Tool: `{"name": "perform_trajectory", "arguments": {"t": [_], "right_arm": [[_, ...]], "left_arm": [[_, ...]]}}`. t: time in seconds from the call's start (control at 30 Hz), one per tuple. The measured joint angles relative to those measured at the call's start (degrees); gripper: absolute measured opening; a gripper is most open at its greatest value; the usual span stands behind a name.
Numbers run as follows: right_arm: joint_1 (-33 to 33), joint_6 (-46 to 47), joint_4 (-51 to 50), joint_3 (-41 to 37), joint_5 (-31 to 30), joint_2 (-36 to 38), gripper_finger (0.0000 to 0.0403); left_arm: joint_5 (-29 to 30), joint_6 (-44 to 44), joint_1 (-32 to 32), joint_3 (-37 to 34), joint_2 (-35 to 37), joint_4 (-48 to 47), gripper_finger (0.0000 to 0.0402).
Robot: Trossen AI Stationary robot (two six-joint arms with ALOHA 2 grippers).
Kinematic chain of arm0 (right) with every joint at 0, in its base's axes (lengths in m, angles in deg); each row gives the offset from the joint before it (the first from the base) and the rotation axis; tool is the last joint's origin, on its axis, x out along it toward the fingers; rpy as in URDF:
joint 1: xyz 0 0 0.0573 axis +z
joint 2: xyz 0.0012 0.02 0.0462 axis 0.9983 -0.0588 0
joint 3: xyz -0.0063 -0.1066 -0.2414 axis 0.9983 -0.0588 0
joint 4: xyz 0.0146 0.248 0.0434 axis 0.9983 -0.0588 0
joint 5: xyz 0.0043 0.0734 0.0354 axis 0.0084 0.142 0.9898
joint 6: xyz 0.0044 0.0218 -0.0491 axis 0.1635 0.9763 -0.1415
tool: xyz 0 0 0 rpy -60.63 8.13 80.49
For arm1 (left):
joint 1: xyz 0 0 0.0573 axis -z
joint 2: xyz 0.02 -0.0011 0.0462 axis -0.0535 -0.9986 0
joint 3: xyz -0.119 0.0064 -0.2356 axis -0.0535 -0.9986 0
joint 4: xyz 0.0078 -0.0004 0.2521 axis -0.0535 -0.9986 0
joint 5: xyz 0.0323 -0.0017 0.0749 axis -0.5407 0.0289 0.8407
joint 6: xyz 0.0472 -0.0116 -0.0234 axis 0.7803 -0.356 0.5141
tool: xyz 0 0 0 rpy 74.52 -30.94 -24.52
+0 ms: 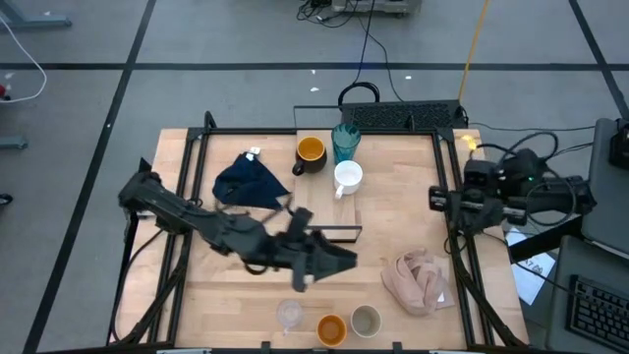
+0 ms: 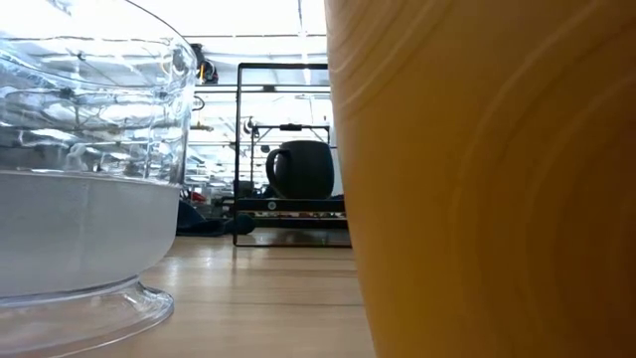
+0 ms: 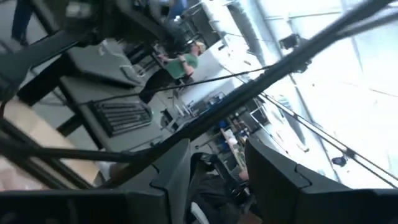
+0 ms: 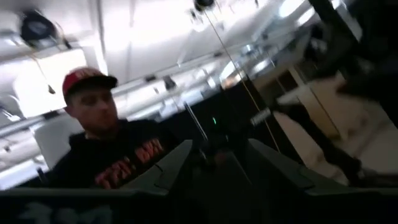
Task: Stack small to large cups/mugs on shelf
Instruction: Put the brown cup on the shelf
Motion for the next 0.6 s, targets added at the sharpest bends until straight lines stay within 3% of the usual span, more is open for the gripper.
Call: {"name": "perform_trajectory", "arguments": {"t": [0.3, 0.43, 0.6], "right_arm": [[12.91, -26.87, -40.29, 24.32, -3.48, -18.07, 0.0139], [17.92, -36.86, -59.97, 32.25, -9.55, -26.01, 0.0139], [23.13, -43.93, -68.91, 36.04, -18.09, -33.18, 0.0139]], "left_arm": [[-0.51, 10.96, 0.23, 0.00, 10.22, -12.61, 0.0154], [-0.43, 14.45, 1.12, 0.00, 15.17, -16.03, 0.0154], [-0.09, 21.89, 3.10, 0.00, 20.71, -16.15, 0.0154]]}}
